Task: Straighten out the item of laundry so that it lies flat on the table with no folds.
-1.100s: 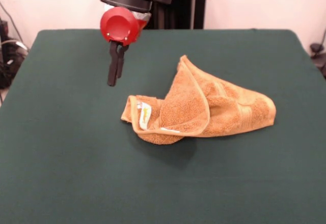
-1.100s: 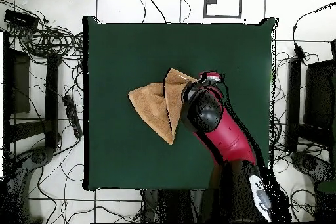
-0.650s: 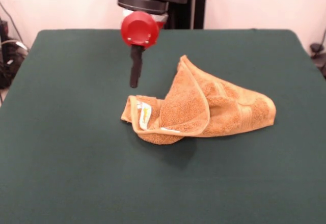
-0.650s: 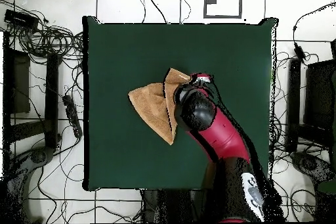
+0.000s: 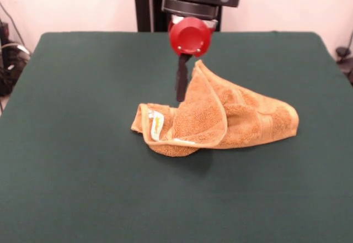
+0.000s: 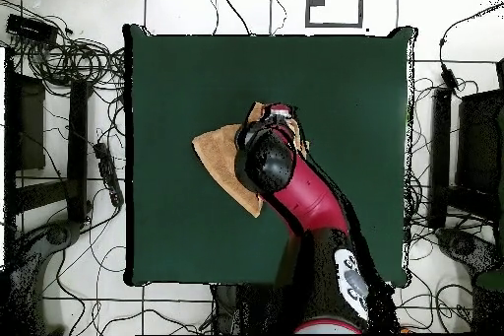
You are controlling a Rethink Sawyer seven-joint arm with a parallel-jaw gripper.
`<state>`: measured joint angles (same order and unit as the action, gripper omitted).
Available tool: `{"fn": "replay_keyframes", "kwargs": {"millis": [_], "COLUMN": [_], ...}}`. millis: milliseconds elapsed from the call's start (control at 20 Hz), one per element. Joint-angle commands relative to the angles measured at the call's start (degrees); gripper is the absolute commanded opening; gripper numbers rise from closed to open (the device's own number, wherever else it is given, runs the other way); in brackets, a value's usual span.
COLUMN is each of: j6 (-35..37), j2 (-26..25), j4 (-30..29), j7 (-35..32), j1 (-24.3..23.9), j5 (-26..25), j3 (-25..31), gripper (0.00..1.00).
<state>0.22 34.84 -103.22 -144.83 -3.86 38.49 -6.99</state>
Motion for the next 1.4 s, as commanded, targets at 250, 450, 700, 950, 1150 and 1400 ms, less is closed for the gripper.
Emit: {"fn": "replay_keyframes", "kwargs": {"millis": [250, 450, 700, 950, 1150, 1400], "j6": [-5.01, -8.84, -10.74, -8.66, -3.66, 4.24], "j2": [-6.73, -7.86, -9.35, -11.07, -12.17, -13.70], "j4": [0.65, 0.72, 1.18, 2.55, 3.10, 4.53], "j7": [-16.77, -17.06, -17.39, -14.80, -13.09, -11.92], "j1": [3.12, 1.10, 0.68, 3.71, 6.32, 9.82], "j5": [6.39, 4.52, 4.64, 8.84, 12.86, 15.88], "j3": [9.35, 11.89, 13.54, 10.93, 8.07, 2.97], "gripper": [1.00, 1.00, 1.00, 1.00, 1.00, 1.00]}}
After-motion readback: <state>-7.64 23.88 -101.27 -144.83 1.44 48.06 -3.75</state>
